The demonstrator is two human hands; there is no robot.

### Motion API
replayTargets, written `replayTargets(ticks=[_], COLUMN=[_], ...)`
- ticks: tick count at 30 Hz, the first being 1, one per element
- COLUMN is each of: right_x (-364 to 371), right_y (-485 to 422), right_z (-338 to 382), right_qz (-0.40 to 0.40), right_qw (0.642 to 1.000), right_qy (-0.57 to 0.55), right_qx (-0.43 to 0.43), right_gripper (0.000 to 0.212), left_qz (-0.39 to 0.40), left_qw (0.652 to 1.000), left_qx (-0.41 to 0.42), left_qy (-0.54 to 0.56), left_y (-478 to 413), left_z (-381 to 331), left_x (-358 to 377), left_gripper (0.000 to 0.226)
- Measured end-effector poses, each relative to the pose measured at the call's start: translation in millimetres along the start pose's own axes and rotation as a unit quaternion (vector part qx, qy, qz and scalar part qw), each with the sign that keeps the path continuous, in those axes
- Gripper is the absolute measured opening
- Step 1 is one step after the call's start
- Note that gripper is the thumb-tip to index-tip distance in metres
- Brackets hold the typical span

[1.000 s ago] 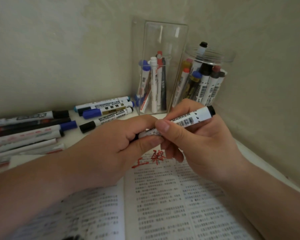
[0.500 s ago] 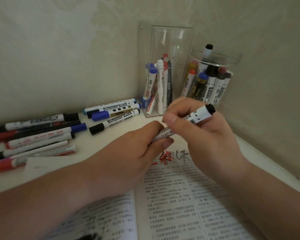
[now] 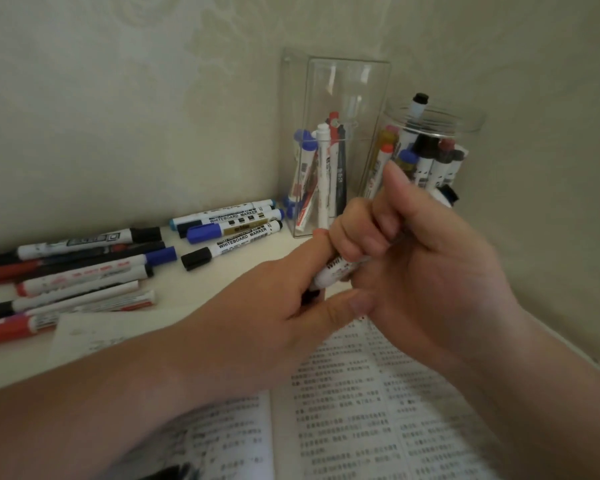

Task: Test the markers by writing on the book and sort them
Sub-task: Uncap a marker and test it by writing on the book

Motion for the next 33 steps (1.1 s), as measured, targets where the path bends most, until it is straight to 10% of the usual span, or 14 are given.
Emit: replayTargets(ticks=[11, 15, 19, 33], right_x=[-110.4, -109.5, -85.4, -108.6], right_y=[5.7, -7.1, -2.7, 10.3], right_z=[68.6, 42.4, 23.5, 6.3], right_qz=[-0.271, -0.177, -0.036, -0.052], right_qw=[0.927, 0.932, 0.944, 0.927], right_qy=[0.247, 0.316, 0.314, 0.318], right_qx=[-0.084, 0.028, 0.091, 0.191], right_gripper=[0.052, 0.059, 0.015, 0.023], left_qz=[-0.029, -0.035, -0.063, -0.027], left_qw=[0.995, 0.994, 0.989, 0.977], left_qx=[-0.045, -0.041, -0.048, 0.001], left_qy=[-0.085, -0.091, -0.128, -0.210], left_y=[10.0, 6.6, 7.4, 6.2], left_z=[34.9, 29.3, 30.8, 31.8], left_x=[-8.1, -11.4, -23.3, -18.3], left_gripper=[0.045, 0.039, 0.034, 0.041])
Point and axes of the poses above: each hand's wrist, its own y-axis away from the middle knuckle, its own x-axis out of the palm, z = x × y, the point moved 10 cm from there along -y, towards the middle knuckle, and after that the axes turned 8 degrees about x, right-handed, at the moved point
